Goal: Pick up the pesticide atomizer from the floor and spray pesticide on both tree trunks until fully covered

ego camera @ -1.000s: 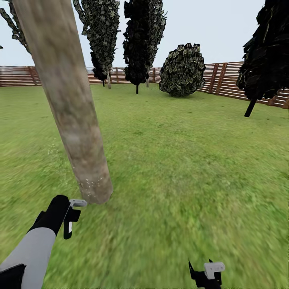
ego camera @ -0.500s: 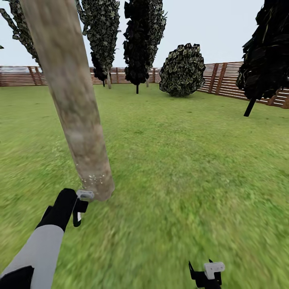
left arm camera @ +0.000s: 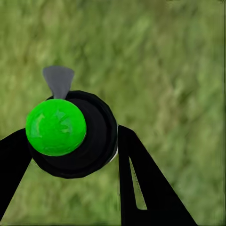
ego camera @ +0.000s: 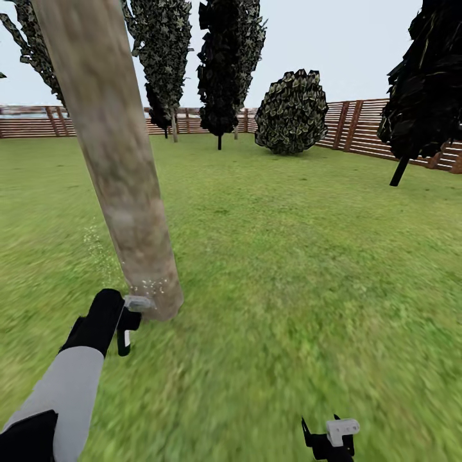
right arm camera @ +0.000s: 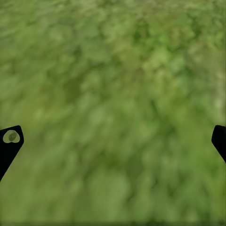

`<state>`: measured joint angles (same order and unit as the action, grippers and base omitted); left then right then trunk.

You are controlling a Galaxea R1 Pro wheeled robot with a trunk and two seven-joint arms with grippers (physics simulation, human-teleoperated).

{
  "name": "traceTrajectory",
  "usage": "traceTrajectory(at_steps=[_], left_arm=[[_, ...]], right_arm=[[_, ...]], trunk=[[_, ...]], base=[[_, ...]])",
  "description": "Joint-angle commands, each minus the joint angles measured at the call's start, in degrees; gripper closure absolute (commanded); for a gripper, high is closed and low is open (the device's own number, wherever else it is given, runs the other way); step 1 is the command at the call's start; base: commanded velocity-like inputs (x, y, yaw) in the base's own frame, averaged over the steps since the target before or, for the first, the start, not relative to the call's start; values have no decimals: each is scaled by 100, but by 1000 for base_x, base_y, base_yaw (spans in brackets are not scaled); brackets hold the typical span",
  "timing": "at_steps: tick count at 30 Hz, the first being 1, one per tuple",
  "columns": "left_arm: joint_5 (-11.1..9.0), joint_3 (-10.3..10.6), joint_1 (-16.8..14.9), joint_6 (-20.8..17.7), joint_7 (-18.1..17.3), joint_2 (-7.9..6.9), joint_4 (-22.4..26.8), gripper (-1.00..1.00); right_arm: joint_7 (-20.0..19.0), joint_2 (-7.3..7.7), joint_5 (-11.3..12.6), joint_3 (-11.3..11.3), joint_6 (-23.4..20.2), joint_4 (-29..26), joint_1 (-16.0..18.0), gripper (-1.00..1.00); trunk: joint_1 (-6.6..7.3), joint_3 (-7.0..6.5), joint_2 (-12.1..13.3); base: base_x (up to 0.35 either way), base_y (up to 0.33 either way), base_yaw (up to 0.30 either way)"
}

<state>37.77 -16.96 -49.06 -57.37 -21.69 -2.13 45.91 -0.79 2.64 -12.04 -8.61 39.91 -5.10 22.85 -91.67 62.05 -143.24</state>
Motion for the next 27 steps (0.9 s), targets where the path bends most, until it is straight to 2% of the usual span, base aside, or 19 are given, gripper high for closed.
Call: traceTrajectory(at_steps=[1, 3, 6, 7, 8, 10, 12, 13, 16, 17, 18, 19, 20, 25, 27], left_arm=[[-8, -4, 1, -1, -93, -42, -1, 100], [22, 14, 6, 9, -510, -232, 0, 100], [48, 51, -8, 9, -585, -194, 20, 100], [48, 56, -28, 6, -592, -141, 60, 100], [70, 62, -88, -18, -592, -14, 139, 100], [80, 73, -155, -48, -585, 137, 219, 100], [88, 106, -210, -64, -583, 220, 301, 100], [96, 214, -239, -75, -582, 256, 357, 100], [105, 300, -247, -88, -582, 191, 459, 100], [103, 290, -246, -89, -582, 120, 491, 100], [88, 272, -236, -90, -586, -84, 513, 100], [81, 267, -223, -90, -593, -188, 519, 100], [78, 269, -210, -90, -595, -227, 521, 100], [93, 321, -227, -91, -599, -185, 530, 100], [93, 324, -248, -91, -600, -90, 538, 100]], right_arm=[[0, 0, 0, 0, -1, 0, 0, -100], [0, -3, 0, 0, -1, 0, 0, -100], [0, -8, 0, 0, -1, 0, 0, -100], [0, -8, 0, 0, -1, 0, 0, -100], [0, -9, 0, 0, -1, 0, 0, -100], [0, -9, 0, 0, -1, 0, 0, -100], [0, -9, 0, 0, 0, 0, 0, -100], [0, -9, 0, 0, -1, 0, 0, -100], [0, -9, 0, 0, 2, 0, 0, -100], [0, -9, 0, 0, 2, 0, 0, -100], [0, -9, 0, 0, 0, 0, 0, -100], [0, -9, 0, 0, 2, 0, 0, -100], [0, -9, 0, 0, 2, 0, 0, -100], [0, -9, 0, 0, -1, 0, 0, -100], [0, -6, 0, 0, 0, 0, 0, -100]], trunk=[[0, 0, 0], [0, 0, 0], [0, 0, 0], [0, 0, 0], [0, 0, 0], [0, 0, 0], [0, 0, 0], [0, 0, 0], [0, 0, 0], [0, 0, 0], [0, 0, 0], [0, 0, 0], [0, 0, 0], [0, 0, 0], [0, 0, 0]], base=[[0, 0, 0], [0, 0, 0], [0, 0, 0], [0, 0, 0], [0, 0, 0], [0, 0, 0], [0, 0, 0], [0, 0, 0], [0, 0, 0], [0, 0, 0], [0, 0, 0], [0, 0, 0], [0, 0, 0], [-53, 0, 0], [-272, 0, 0]])
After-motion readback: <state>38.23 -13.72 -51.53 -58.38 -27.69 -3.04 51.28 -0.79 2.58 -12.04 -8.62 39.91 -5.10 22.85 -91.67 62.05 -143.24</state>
